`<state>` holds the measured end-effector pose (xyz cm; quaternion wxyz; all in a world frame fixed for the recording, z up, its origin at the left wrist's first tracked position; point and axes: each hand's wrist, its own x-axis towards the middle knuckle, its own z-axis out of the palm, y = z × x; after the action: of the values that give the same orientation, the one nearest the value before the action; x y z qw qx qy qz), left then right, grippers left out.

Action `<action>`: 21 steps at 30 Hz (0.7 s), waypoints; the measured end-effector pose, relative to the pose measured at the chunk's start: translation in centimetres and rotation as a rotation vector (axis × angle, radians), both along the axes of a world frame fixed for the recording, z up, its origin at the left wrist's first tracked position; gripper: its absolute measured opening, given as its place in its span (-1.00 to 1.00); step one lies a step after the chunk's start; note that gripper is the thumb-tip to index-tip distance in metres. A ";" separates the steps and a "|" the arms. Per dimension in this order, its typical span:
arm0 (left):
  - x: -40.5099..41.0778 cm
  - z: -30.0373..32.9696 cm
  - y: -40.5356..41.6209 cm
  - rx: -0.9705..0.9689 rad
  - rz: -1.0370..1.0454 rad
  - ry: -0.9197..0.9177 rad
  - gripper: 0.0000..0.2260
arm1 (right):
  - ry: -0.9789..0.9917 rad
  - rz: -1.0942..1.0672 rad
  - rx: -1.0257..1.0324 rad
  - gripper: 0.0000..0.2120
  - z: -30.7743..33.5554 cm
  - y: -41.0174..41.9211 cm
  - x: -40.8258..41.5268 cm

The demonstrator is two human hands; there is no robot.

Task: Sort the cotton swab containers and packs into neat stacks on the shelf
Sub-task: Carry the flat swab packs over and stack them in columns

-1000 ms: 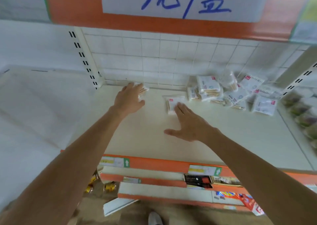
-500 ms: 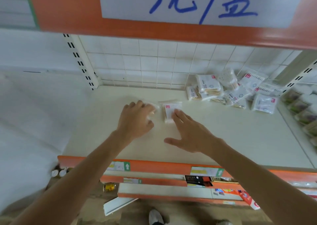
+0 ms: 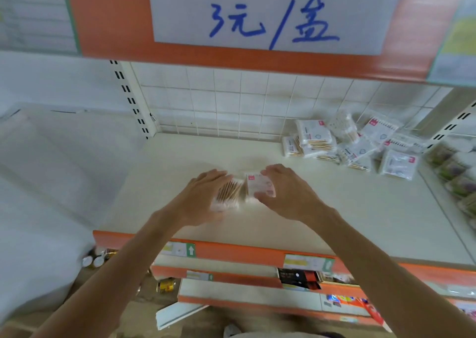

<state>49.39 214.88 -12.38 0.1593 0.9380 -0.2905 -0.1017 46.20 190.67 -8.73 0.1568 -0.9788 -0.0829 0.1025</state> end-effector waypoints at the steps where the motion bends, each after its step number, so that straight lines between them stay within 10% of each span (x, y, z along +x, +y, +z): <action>1: 0.0 0.2 -0.2 -0.020 0.002 0.010 -0.24 | 0.040 -0.020 0.025 -0.35 -0.2 -0.2 0.6; 21: -4.6 0.8 -0.9 -0.238 0.129 -0.085 -0.27 | 0.033 -0.133 0.460 -0.43 -1.9 -2.1 -2.1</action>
<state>44.78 214.00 -11.55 0.2633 0.9326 -0.2463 -0.0163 44.06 188.56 -10.61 0.3836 -0.9187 -0.0369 0.0865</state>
